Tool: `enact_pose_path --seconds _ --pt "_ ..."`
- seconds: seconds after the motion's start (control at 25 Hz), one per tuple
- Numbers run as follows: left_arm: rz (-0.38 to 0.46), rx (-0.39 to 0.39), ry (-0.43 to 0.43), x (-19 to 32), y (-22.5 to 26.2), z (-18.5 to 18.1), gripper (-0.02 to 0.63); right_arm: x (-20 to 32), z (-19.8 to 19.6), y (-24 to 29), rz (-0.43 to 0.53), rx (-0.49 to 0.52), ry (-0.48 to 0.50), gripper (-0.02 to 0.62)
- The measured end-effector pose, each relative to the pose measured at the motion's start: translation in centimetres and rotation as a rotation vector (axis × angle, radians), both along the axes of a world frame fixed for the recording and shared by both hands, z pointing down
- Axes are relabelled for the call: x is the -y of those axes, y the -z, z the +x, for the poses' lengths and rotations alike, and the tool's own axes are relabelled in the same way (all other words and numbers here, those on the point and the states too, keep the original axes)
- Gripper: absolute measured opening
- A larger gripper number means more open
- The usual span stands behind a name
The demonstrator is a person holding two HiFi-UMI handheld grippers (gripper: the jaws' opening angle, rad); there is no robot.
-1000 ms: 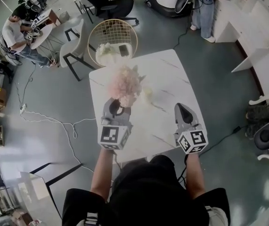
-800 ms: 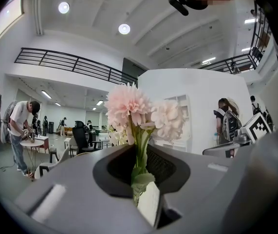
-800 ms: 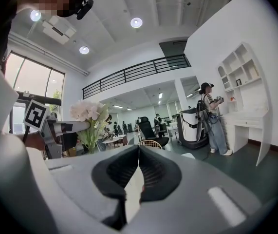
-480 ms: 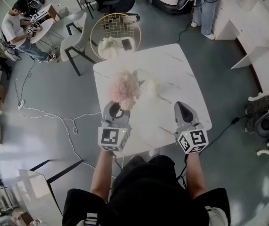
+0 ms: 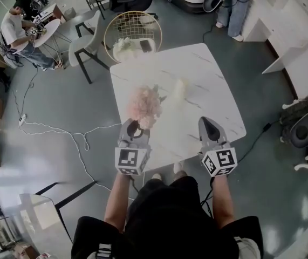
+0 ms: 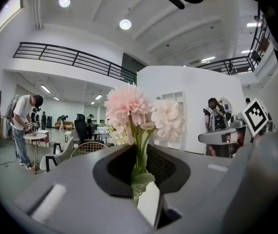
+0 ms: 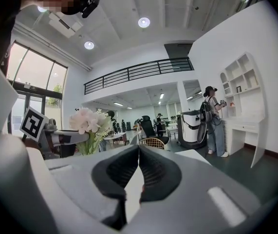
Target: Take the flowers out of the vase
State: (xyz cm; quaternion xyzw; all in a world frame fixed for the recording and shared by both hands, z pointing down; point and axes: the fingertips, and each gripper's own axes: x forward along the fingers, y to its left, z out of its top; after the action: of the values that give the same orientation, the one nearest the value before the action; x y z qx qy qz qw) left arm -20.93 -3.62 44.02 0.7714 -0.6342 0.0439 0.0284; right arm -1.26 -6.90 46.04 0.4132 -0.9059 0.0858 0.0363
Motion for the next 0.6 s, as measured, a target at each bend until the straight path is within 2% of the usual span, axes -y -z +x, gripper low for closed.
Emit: enact_pose_path --seconds 0.6 --pt "-0.05 -0.008 -0.037 -7.6 -2.2 0.1 0.063 -7.9 -0.6 -0.9 0.001 -0.019 -0.022 0.006"
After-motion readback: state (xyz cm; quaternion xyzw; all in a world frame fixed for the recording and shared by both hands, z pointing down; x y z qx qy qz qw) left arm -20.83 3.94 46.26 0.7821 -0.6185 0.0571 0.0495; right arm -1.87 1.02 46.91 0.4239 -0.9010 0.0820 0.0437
